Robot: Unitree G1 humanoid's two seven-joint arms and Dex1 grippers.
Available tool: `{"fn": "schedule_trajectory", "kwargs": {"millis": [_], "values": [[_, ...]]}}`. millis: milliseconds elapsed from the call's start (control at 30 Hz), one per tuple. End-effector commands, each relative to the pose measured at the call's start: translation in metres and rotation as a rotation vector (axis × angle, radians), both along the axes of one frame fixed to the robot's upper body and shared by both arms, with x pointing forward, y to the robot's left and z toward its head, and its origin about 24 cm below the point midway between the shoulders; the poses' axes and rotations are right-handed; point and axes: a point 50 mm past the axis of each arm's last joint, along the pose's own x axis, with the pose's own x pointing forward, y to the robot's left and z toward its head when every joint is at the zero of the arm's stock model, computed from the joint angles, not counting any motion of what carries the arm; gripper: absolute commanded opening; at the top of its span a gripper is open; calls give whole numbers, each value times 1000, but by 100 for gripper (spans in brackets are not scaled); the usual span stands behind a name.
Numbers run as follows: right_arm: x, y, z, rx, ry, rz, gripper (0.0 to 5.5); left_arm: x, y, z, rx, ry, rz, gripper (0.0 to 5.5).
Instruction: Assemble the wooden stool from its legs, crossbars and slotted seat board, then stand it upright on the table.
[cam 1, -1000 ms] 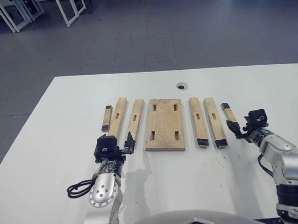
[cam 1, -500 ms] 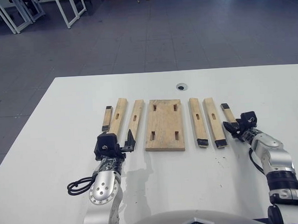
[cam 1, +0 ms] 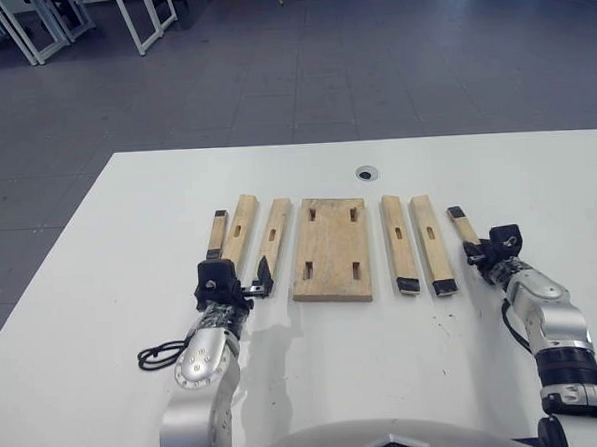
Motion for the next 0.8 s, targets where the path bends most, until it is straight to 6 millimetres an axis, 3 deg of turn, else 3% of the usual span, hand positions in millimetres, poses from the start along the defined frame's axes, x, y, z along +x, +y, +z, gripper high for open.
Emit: {"fn": "schedule_trajectory", "kwargs": {"millis": [33,133,233,333,467,800], "values": [[28,58,75,-43,-306,222,128,27,-17,24,-494,52,-313,429],[5,136,76,54,-336,548,128,49,-17,52,-858,17,-460,429],[-18,170,77,119,-351,692,128,64,-13,68,-994,30,-530,429],[-31,191,83,144,-364,782,128,68,-14,72,-1017,81,-548,429],[-44,202,80,160,-339,829,128,66,-16,63,-965,155,-541,429],[-23,180,73,61,-324,670,128,59,-5,72,-1026,140,-576,429]]}}
